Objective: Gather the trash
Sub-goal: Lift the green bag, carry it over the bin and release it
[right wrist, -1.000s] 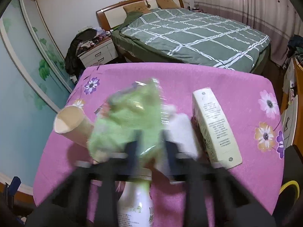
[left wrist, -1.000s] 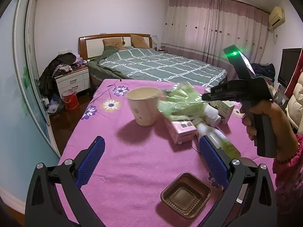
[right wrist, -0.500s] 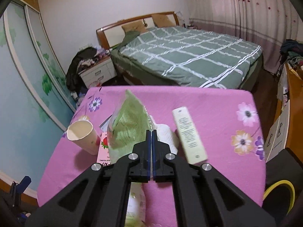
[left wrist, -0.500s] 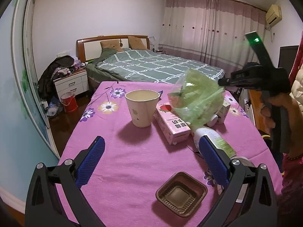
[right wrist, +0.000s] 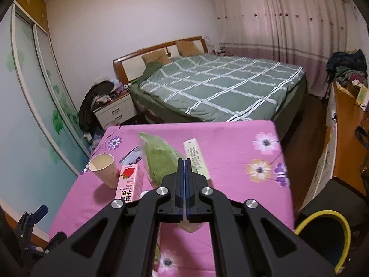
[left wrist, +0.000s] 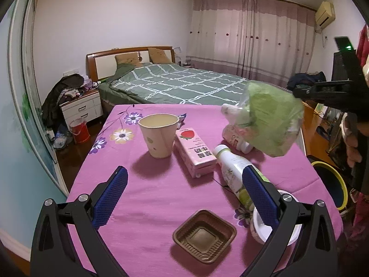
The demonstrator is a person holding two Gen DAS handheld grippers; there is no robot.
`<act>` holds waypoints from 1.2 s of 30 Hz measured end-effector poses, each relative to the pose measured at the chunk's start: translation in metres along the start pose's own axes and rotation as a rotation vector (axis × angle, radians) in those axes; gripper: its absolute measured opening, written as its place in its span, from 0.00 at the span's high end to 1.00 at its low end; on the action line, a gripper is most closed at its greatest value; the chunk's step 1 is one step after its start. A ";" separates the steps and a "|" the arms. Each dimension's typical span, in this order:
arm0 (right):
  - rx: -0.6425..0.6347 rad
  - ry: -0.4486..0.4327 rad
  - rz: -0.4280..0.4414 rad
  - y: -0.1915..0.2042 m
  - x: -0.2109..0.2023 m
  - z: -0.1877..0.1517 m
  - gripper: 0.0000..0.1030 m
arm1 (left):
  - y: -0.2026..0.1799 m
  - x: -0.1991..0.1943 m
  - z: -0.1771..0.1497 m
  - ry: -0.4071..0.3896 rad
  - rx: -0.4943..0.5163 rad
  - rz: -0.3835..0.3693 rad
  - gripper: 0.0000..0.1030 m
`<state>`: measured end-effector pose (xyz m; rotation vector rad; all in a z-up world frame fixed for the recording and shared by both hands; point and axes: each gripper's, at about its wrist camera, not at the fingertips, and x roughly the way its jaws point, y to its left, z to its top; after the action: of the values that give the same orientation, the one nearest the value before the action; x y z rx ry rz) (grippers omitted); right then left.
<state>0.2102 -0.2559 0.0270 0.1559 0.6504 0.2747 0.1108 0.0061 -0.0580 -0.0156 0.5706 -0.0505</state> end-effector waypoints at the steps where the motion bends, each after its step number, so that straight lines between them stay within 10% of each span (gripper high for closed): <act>1: 0.001 -0.007 -0.002 -0.003 -0.006 -0.001 0.99 | -0.003 -0.001 0.000 0.000 0.004 -0.004 0.05; 22: 0.133 -0.117 -0.230 -0.113 -0.134 -0.058 0.99 | -0.062 -0.030 0.000 -0.033 0.100 -0.093 0.05; 36: 0.255 -0.036 -0.395 -0.190 -0.126 -0.106 0.99 | -0.093 -0.033 -0.009 0.001 0.140 -0.149 0.05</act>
<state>0.0878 -0.4690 -0.0273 0.2707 0.6641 -0.1926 0.0740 -0.0852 -0.0454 0.0783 0.5650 -0.2355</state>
